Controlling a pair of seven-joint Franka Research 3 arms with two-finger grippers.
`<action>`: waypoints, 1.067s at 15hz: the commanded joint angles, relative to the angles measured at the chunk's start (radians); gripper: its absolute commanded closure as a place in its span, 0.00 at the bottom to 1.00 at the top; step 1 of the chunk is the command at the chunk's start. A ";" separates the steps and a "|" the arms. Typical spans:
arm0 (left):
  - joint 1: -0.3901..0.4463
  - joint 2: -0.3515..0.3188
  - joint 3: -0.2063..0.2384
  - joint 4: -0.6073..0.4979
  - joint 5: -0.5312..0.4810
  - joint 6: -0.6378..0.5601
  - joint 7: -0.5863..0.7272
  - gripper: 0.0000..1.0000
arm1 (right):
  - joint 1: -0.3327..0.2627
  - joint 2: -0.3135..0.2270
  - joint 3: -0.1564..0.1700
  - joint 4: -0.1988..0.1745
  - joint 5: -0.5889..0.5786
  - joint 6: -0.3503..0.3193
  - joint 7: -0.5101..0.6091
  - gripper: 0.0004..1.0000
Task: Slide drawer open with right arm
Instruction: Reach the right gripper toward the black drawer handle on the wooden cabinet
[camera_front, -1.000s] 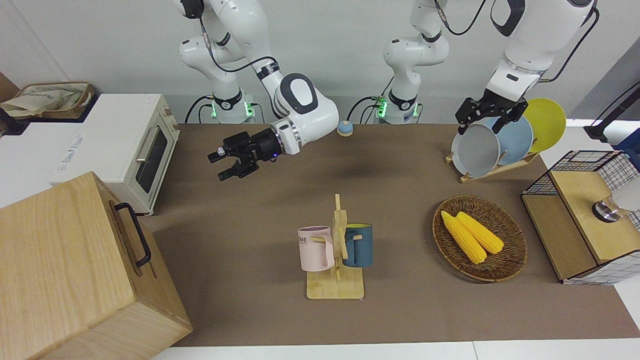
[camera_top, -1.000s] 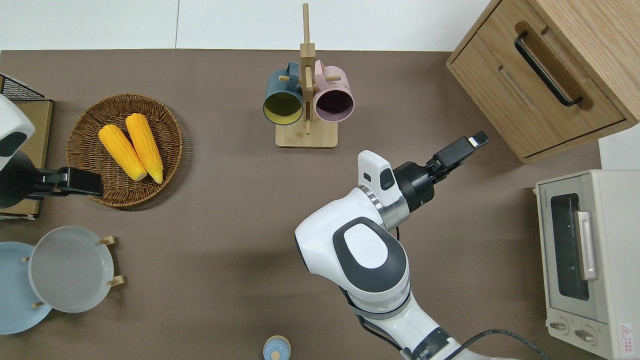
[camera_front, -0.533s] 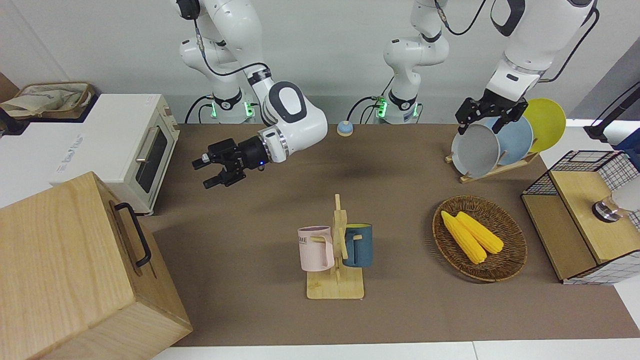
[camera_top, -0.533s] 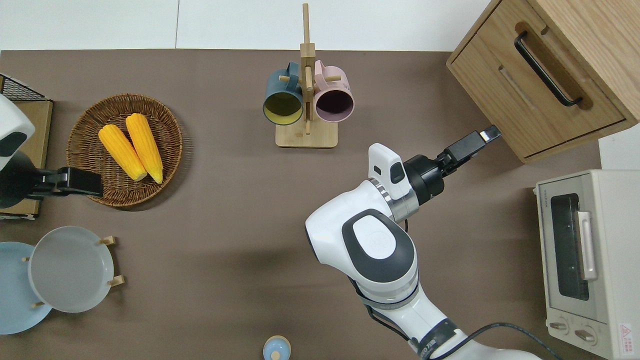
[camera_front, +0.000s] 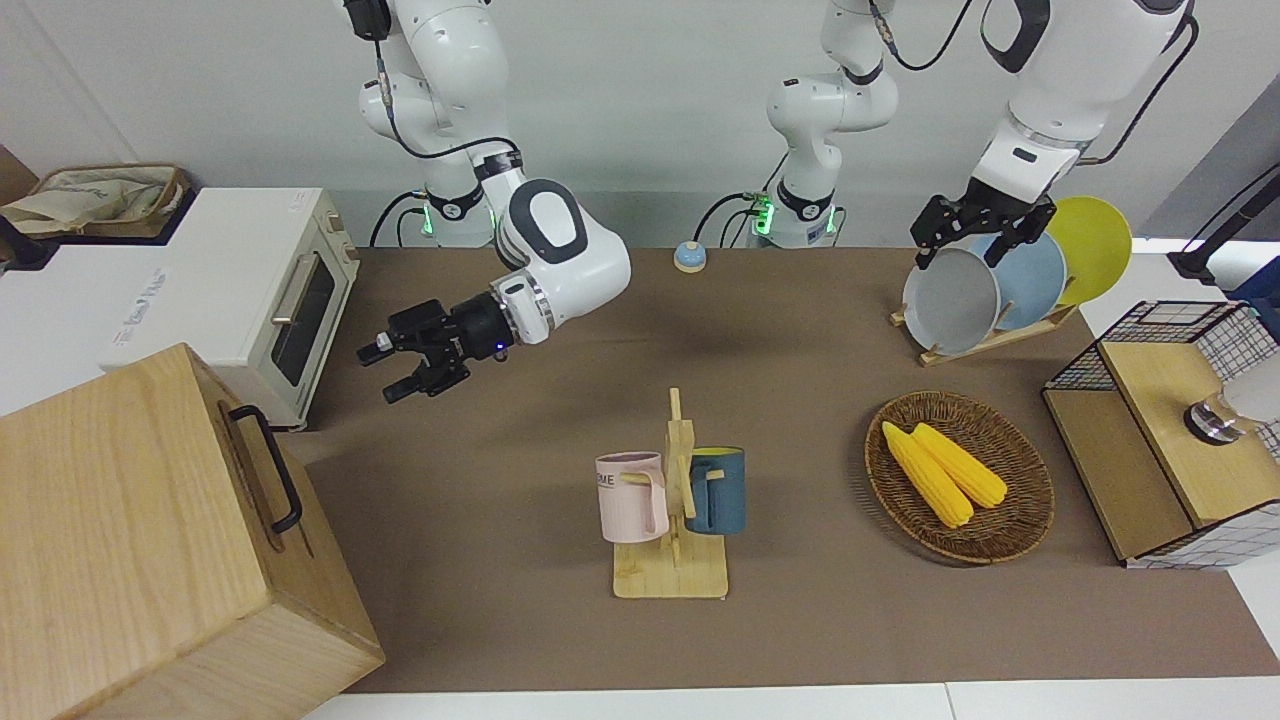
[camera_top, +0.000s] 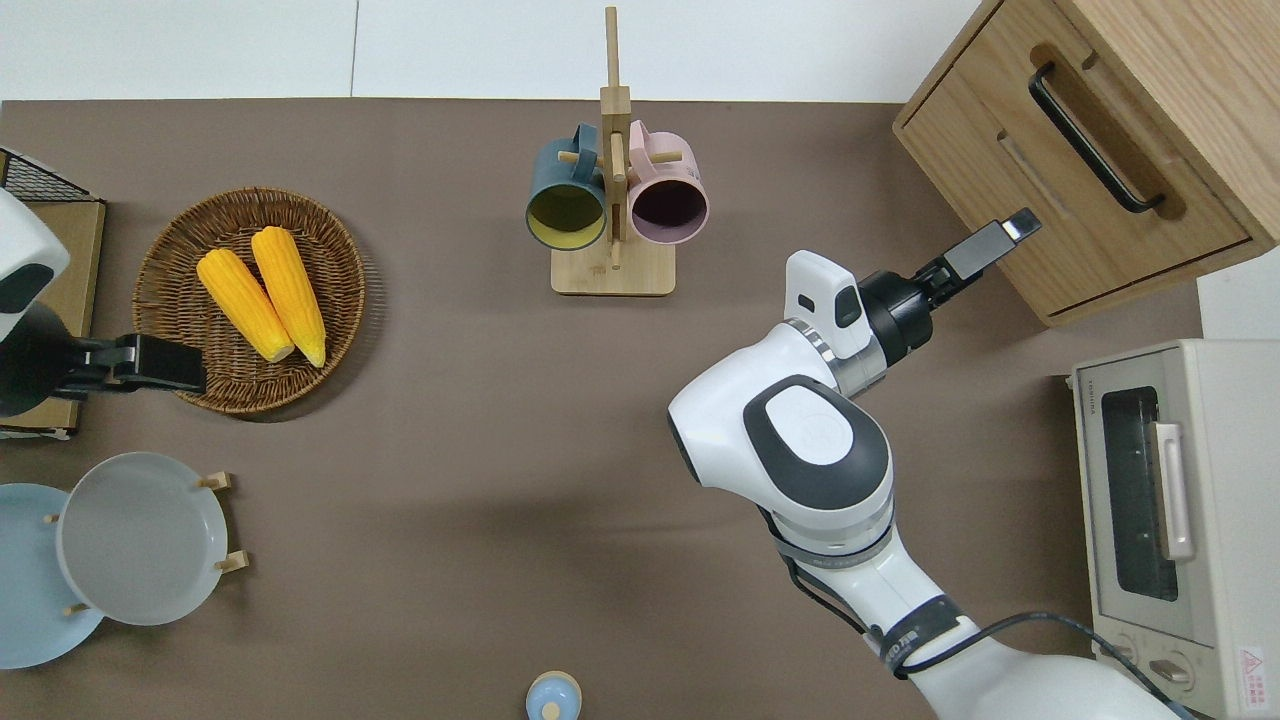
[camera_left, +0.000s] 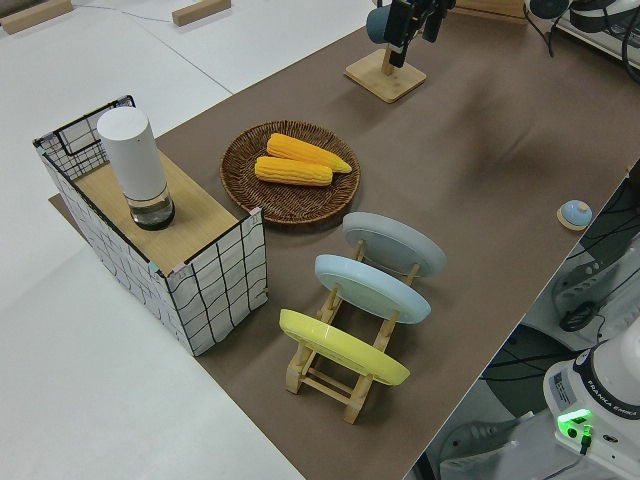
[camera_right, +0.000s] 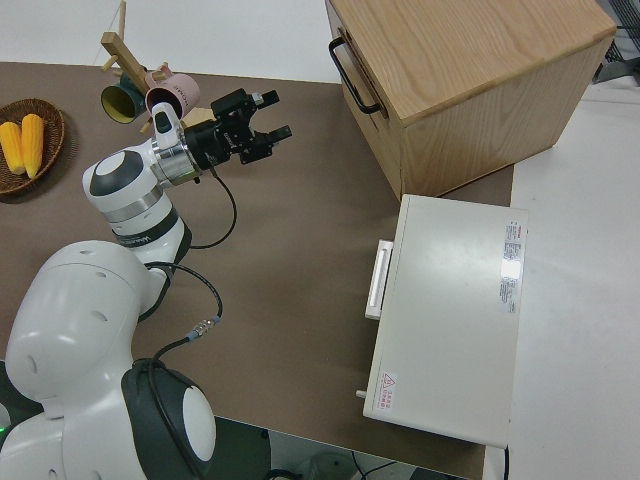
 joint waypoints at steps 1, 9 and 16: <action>-0.005 -0.009 0.004 0.001 0.013 -0.006 0.005 0.00 | -0.014 0.018 -0.040 0.007 -0.062 0.071 0.042 0.03; -0.005 -0.007 0.004 0.001 0.013 -0.005 0.006 0.00 | -0.032 0.042 -0.110 0.030 -0.145 0.186 0.062 0.04; -0.005 -0.007 0.004 0.001 0.013 -0.006 0.006 0.00 | -0.043 0.056 -0.176 0.050 -0.190 0.287 0.062 0.05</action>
